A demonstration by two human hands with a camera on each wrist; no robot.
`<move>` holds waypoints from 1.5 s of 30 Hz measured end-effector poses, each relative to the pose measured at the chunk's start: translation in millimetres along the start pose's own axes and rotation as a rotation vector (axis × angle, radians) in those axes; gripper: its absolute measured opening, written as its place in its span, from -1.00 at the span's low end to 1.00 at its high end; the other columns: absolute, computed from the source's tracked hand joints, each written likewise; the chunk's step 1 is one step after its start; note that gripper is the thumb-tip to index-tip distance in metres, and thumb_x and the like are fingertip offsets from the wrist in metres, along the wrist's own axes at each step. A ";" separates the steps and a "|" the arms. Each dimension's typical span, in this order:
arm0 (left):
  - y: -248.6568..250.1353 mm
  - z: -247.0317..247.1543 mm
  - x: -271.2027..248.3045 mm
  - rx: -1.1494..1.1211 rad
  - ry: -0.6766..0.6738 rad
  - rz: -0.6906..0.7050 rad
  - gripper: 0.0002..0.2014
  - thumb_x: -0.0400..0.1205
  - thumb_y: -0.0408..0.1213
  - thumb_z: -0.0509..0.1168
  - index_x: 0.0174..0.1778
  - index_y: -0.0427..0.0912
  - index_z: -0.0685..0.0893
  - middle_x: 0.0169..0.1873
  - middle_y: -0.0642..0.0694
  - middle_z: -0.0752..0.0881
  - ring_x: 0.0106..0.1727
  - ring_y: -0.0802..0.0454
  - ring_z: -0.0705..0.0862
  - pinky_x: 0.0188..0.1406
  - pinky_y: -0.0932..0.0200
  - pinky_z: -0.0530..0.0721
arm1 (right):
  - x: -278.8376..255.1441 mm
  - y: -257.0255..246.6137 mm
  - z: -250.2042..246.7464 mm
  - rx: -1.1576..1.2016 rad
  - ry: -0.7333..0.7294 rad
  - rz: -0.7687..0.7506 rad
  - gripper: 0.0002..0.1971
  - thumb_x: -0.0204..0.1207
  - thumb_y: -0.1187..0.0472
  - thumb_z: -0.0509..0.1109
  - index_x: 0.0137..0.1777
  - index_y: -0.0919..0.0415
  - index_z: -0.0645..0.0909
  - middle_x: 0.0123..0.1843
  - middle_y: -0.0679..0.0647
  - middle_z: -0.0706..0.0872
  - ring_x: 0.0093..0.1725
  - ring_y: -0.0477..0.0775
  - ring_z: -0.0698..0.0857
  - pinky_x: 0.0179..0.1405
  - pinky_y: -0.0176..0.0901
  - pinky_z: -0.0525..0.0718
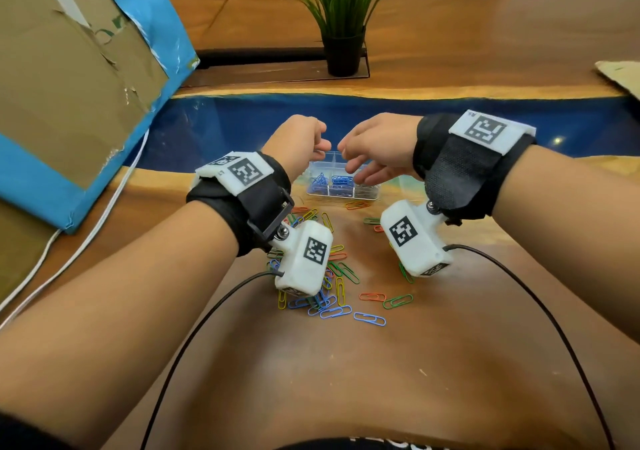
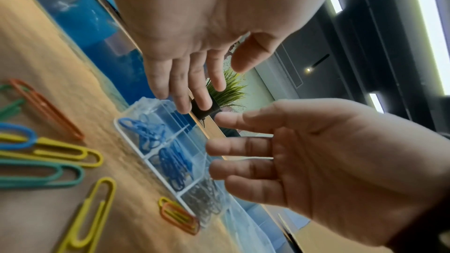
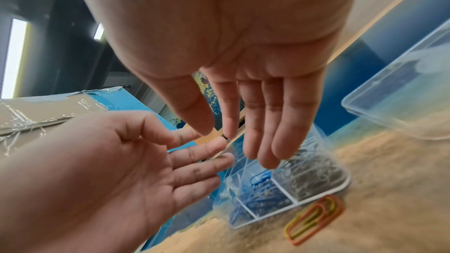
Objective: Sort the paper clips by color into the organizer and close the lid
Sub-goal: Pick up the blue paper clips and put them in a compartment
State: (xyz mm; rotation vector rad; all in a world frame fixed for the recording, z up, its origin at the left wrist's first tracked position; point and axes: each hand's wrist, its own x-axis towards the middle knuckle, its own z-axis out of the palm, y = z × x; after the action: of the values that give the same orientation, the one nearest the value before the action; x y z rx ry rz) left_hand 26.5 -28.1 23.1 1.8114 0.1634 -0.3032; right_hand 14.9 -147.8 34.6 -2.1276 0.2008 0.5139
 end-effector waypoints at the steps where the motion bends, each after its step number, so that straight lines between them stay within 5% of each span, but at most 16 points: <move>1: 1.1 0.8 1.1 0.020 0.011 -0.005 -0.62 0.70 -0.36 0.07 0.38 -0.47 0.49 -0.30 -0.06 0.60 -0.26 0.07 0.57 -0.23 0.25 0.52 | -0.1 0.9 -0.3 0.001 -0.006 -0.005 -0.65 0.63 0.25 0.19 0.39 0.26 0.49 -0.18 0.08 0.62 -0.29 -0.01 0.65 -0.05 -0.15 0.70; 4: -3.1 -2.4 5.3 0.095 0.044 -0.001 -0.65 0.69 -0.45 -0.02 0.31 -0.32 0.56 -0.15 -0.13 0.67 -0.01 -0.07 0.60 0.08 0.11 0.54 | 0.4 4.5 -1.3 -0.010 -0.002 -0.027 -0.68 0.62 0.25 0.20 0.35 0.24 0.52 -0.16 0.09 0.63 -0.28 0.00 0.64 -0.14 -0.18 0.69; 7: -12.6 -6.0 5.8 0.176 0.015 0.035 -0.71 0.62 -0.49 -0.05 -0.22 -0.14 0.53 -0.35 -0.05 0.57 -0.11 -0.07 0.50 -0.11 0.13 0.49 | 1.1 10.5 -1.9 -0.059 0.007 -0.038 -0.72 0.61 0.24 0.21 0.28 0.23 0.56 -0.17 0.09 0.63 -0.28 0.01 0.63 -0.25 -0.24 0.67; 11: -19.7 -12.0 0.6 0.177 -0.004 0.085 -0.73 0.61 -0.48 -0.03 0.04 -0.20 0.54 -0.27 -0.08 0.61 -0.16 -0.01 0.55 -0.20 0.24 0.55 | 1.4 19.2 -4.1 -0.117 0.012 -0.038 -0.80 0.60 0.24 0.22 0.16 0.19 0.59 -0.16 0.11 0.66 -0.25 0.03 0.64 -0.31 -0.26 0.66; 14: -25.5 -24.3 -4.0 0.215 -0.007 0.137 -0.75 0.58 -0.47 0.01 -0.19 -0.11 0.55 -0.31 -0.06 0.60 -0.29 0.02 0.57 -0.29 0.24 0.61 | -0.6 20.4 -7.2 -0.181 0.046 -0.088 -0.83 0.58 0.24 0.23 0.08 0.17 0.62 -0.17 0.07 0.68 -0.29 -0.02 0.65 -0.36 -0.30 0.64; 19: -34.7 -41.8 -15.3 1.045 -0.070 0.227 -0.86 0.53 -0.19 0.30 -0.23 -0.11 0.75 -0.46 0.05 0.65 -0.36 0.05 0.64 -0.18 0.17 0.66 | -14.2 18.6 6.1 -0.525 0.053 -0.247 -0.88 0.50 0.18 0.33 -0.12 0.09 0.71 -0.33 -0.04 0.70 -0.35 -0.03 0.62 -0.33 -0.24 0.61; 22: -38.6 -36.8 -21.1 1.264 -0.103 0.211 -0.82 0.46 -0.07 0.41 -0.31 -0.12 0.75 -0.38 0.00 0.71 -0.21 0.00 0.66 -0.27 0.20 0.52 | -27.8 16.1 24.3 -0.726 -0.019 -0.316 -0.91 0.45 0.14 0.37 -0.17 0.05 0.72 -0.34 -0.08 0.66 -0.30 -0.01 0.60 -0.36 -0.27 0.52; 28: -40.3 -26.9 -24.4 1.287 -0.099 0.222 -0.84 0.45 -0.21 0.34 -0.26 -0.22 0.76 -0.23 -0.18 0.77 -0.12 -0.18 0.70 -0.29 0.14 0.55 | -49.9 16.0 62.2 -0.883 -0.193 -0.443 -0.92 0.44 0.10 0.43 -0.19 0.06 0.73 -0.41 -0.08 0.59 -0.23 0.00 0.59 -0.38 -0.31 0.50; 32: -40.7 -27.7 -28.7 1.239 -0.132 0.188 -0.88 0.48 -0.24 0.33 -0.20 -0.14 0.76 -0.22 -0.12 0.73 -0.13 -0.11 0.65 -0.26 0.16 0.50 | -55.2 18.5 77.1 -0.907 -0.255 -0.462 -0.84 0.39 0.09 0.49 -0.08 0.13 0.74 -0.21 0.01 0.70 -0.20 0.03 0.61 -0.29 -0.22 0.57; 39: -45.5 -32.5 -31.5 1.202 -0.157 0.211 -0.93 0.42 -0.22 0.38 -0.35 -0.10 0.69 -0.33 -0.10 0.70 -0.25 -0.06 0.60 -0.39 0.21 0.49 | -48.9 22.6 66.0 -0.932 -0.211 -0.401 -0.86 0.42 0.18 0.47 -0.02 0.10 0.73 -0.24 -0.07 0.63 -0.24 -0.04 0.56 -0.46 -0.37 0.39; 45: -47.0 -39.2 -30.0 1.120 -0.178 0.229 -0.94 0.41 -0.24 0.43 -0.37 -0.08 0.71 -0.46 0.05 0.67 -0.39 0.12 0.59 -0.40 0.28 0.55 | -47.6 27.3 56.8 -0.913 -0.183 -0.401 -0.91 0.40 0.16 0.49 -0.18 -0.04 0.63 -0.40 -0.17 0.52 -0.37 -0.18 0.46 -0.49 -0.37 0.34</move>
State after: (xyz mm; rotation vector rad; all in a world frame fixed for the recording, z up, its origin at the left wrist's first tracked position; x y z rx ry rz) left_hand -10.1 23.4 -2.5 2.8531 -0.4273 -0.4333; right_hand -53.1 -119.3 6.3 -2.8627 -0.6784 0.6204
